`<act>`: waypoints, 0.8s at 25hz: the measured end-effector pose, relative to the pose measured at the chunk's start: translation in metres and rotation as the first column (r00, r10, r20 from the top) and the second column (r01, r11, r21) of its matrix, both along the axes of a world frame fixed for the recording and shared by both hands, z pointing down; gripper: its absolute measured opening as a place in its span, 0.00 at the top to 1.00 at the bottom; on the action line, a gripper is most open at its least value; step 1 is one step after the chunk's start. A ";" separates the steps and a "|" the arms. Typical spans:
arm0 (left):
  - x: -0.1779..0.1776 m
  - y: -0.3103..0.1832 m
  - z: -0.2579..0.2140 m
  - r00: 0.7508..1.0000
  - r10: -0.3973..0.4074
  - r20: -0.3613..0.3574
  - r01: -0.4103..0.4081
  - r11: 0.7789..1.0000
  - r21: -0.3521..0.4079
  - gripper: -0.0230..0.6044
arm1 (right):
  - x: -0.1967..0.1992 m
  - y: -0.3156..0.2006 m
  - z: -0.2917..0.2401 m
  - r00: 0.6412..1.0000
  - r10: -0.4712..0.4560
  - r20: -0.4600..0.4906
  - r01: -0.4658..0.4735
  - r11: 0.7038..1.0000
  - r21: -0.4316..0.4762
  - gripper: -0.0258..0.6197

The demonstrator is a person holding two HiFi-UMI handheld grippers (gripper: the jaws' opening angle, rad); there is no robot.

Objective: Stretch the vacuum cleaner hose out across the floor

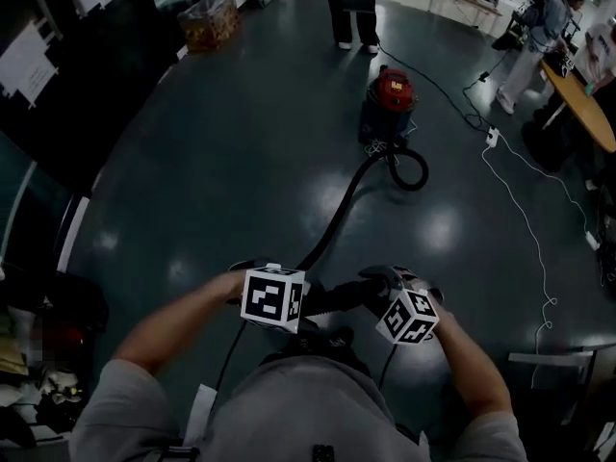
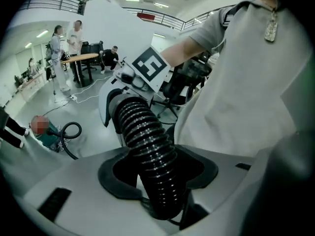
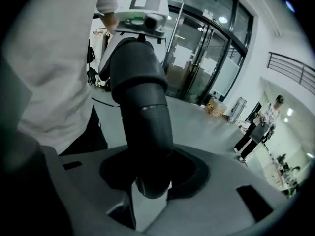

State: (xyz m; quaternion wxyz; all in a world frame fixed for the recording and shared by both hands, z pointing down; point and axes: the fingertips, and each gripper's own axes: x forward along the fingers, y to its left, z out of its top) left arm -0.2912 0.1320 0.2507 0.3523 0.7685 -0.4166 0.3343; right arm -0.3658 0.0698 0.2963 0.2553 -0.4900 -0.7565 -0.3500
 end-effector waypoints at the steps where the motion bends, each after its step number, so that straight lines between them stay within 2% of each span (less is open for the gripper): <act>1: -0.006 0.004 -0.001 1.000 -0.024 0.014 0.024 1.000 0.007 0.63 | -0.002 0.001 -0.002 1.000 0.023 0.007 -0.023 1.000 -0.011 0.74; 4: -0.034 -0.008 -0.007 0.992 -0.122 0.032 0.119 0.989 0.090 0.63 | -0.007 -0.021 -0.004 0.987 0.158 0.021 -0.158 0.987 -0.031 0.74; 6: -0.048 -0.021 -0.012 0.985 -0.172 0.021 0.167 0.976 0.142 0.64 | -0.003 -0.041 -0.007 0.962 0.274 0.016 -0.273 0.961 -0.037 0.74; 8: -0.055 -0.031 -0.011 0.984 -0.173 0.038 0.165 0.972 0.168 0.64 | 0.005 -0.059 -0.010 0.925 0.379 0.015 -0.379 0.925 -0.021 0.74; 10: -0.062 -0.040 -0.004 0.985 -0.145 0.098 0.124 0.973 0.196 0.64 | 0.013 -0.074 -0.010 0.883 0.468 0.027 -0.469 0.883 0.022 0.74; 12: -0.068 -0.045 0.003 0.981 -0.123 0.152 0.084 0.967 0.241 0.64 | 0.022 -0.083 -0.012 0.830 0.555 0.047 -0.557 0.827 0.071 0.74; 14: -0.075 -0.050 0.002 0.977 -0.154 0.149 0.100 0.943 0.317 0.63 | 0.034 -0.089 -0.018 0.755 0.651 0.070 -0.655 0.748 0.105 0.74; 15: -0.079 -0.054 -0.002 0.974 -0.183 0.133 0.123 0.921 0.369 0.60 | 0.040 -0.093 -0.022 0.707 0.702 0.083 -0.707 0.698 0.114 0.74; 18: -0.101 -0.059 -0.018 0.965 -0.242 0.096 0.162 0.846 0.508 0.57 | 0.057 -0.106 -0.035 0.533 0.839 0.114 -0.846 0.523 0.107 0.74; 20: -0.113 -0.059 -0.019 0.965 -0.246 0.088 0.164 0.833 0.528 0.56 | 0.072 -0.109 -0.042 0.415 0.902 0.118 -0.909 0.409 0.078 0.74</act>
